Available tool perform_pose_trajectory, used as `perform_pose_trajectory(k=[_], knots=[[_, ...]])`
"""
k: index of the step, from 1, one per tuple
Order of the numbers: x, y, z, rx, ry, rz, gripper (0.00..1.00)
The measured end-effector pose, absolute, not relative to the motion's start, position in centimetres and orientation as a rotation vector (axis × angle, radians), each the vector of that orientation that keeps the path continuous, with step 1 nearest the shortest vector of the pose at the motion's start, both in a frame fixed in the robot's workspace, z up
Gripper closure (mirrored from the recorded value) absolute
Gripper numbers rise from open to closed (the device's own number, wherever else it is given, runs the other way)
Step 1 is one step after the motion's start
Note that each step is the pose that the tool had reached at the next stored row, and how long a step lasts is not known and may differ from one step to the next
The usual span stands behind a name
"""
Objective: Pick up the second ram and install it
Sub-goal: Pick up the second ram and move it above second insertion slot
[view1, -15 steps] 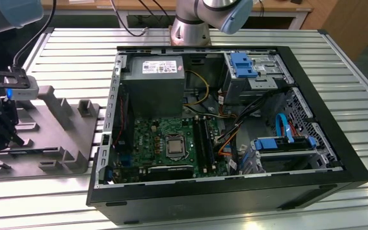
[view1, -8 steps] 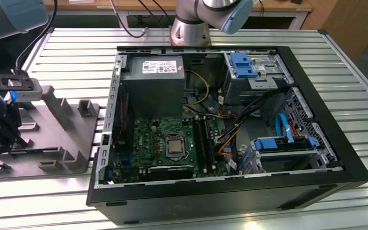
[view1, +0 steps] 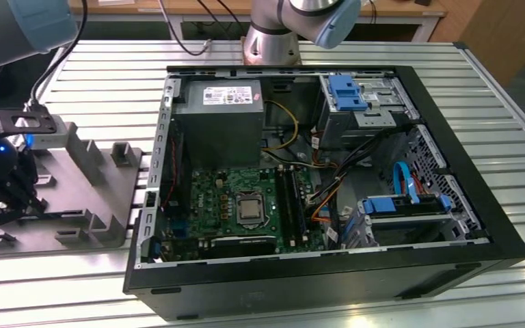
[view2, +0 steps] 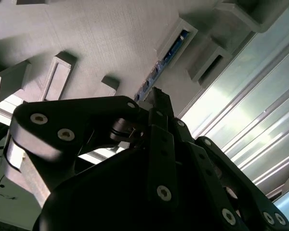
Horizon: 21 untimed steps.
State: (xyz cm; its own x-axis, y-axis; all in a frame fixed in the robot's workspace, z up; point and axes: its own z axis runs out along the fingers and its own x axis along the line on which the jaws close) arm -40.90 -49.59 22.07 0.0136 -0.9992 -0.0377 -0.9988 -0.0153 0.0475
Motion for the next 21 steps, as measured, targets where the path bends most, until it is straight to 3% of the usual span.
perform_pose_trajectory(k=[13,19,20,21], knots=[[-40.9,-49.46,21.65,2.231,-2.199,-0.094,0.89],[-40.9,-49.46,21.64,2.231,-2.199,-0.094,0.71],[-40.9,-49.46,21.64,2.231,-2.199,-0.094,0.64],[-40.9,-49.46,21.63,2.231,-2.199,-0.094,0.64]])
